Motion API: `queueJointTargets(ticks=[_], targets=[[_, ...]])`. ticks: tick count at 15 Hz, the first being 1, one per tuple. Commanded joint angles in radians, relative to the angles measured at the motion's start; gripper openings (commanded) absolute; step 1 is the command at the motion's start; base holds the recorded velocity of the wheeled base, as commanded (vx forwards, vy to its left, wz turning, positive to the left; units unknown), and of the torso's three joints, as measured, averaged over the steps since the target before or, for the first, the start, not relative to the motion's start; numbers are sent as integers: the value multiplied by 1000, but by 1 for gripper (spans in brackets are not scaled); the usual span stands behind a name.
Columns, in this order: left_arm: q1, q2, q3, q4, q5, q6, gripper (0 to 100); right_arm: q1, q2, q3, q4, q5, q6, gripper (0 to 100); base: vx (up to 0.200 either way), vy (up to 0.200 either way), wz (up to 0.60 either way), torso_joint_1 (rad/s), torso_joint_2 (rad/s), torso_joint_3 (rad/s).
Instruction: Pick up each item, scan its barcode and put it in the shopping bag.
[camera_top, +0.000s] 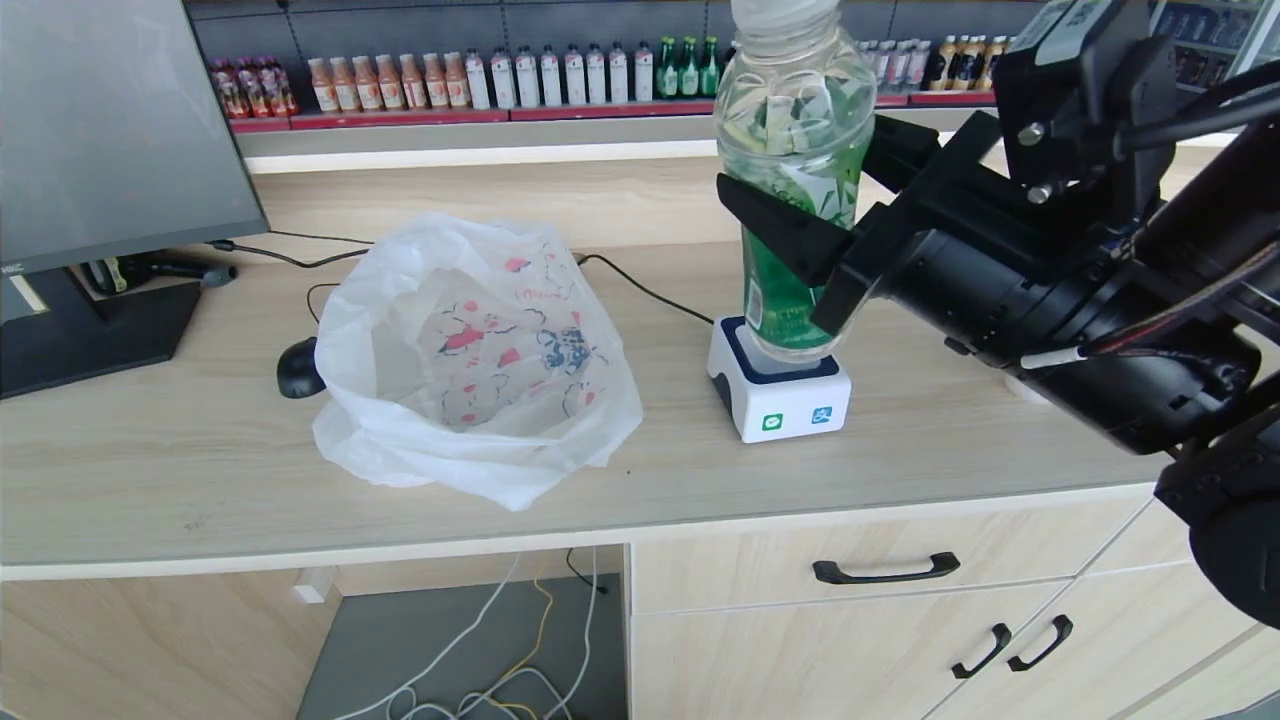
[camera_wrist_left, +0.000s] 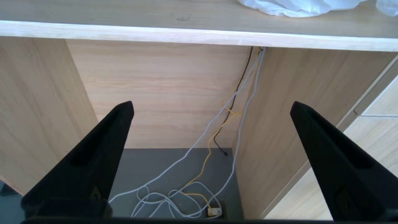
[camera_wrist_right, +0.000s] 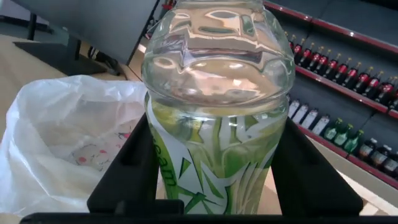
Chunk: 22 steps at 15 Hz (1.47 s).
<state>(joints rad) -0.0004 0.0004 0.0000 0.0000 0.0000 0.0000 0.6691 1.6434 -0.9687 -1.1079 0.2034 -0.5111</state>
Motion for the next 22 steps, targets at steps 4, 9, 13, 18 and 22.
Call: queueJointTargets(ticks=[4,9,13,18,22], targets=[[0,0,0,0,0,0,100,-36,52,-18,-3,71,-122,0,0,0,0,0,0,0],[0,0,0,0,0,0,100,-148,90,-67,-6,232,-259,0,0,0,0,0,0,0],[0,0,0,0,0,0,100,-270,156,-64,-63,447,-353,0,0,0,0,0,0,0],[0,0,0,0,0,0,100,-283,216,-41,-164,568,-422,0,0,0,0,0,0,0],[0,0,0,0,0,0,100,-273,227,-11,-170,614,-477,0,0,0,0,0,0,0]])
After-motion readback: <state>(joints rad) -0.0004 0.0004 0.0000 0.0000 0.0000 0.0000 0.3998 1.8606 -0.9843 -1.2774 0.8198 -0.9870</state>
